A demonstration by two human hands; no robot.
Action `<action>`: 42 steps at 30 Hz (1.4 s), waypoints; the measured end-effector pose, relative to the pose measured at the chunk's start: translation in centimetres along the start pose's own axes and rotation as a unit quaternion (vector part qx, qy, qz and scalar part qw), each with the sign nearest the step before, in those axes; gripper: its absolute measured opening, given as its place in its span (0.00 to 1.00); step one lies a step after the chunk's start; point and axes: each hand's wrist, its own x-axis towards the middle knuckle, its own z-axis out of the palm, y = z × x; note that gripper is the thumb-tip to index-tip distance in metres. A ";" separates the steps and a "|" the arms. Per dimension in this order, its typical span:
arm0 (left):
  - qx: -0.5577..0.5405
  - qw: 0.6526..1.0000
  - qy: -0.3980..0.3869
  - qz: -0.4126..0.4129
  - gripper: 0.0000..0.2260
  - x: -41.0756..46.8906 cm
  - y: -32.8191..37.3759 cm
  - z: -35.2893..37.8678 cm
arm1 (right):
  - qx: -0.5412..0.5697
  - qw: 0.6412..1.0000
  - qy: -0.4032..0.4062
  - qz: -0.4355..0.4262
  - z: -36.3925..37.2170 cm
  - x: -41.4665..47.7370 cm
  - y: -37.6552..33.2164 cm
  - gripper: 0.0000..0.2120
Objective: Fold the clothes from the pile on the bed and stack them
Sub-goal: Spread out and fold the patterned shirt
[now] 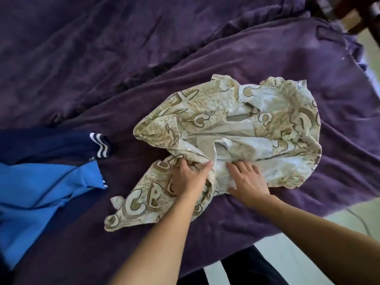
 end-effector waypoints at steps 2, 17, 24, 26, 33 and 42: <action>0.007 0.999 0.033 0.023 0.24 1.3 0.5 0.6 | 0.019 1.000 0.009 -0.006 1.2 -0.7 0.5 0.23; -0.037 0.930 0.326 0.167 0.09 6.1 -10.9 -18.8 | 0.035 0.961 0.245 0.125 -0.3 -3.1 -5.2 0.21; 0.455 0.710 -0.009 0.538 0.40 3.3 -14.7 -9.2 | -0.024 0.987 0.140 0.077 7.6 -3.2 -12.3 0.22; 0.502 0.716 -0.050 0.482 0.39 4.6 -16.1 -7.7 | -0.002 0.979 0.156 0.131 8.2 -2.8 -11.0 0.15; 0.459 0.762 0.022 0.457 0.11 6.5 -19.7 -12.8 | 0.063 0.963 0.238 0.114 8.6 -5.2 -11.0 0.17; 0.591 0.751 0.026 0.292 0.15 3.2 -20.3 -17.5 | 0.132 0.990 0.001 0.042 8.6 -12.7 -13.7 0.21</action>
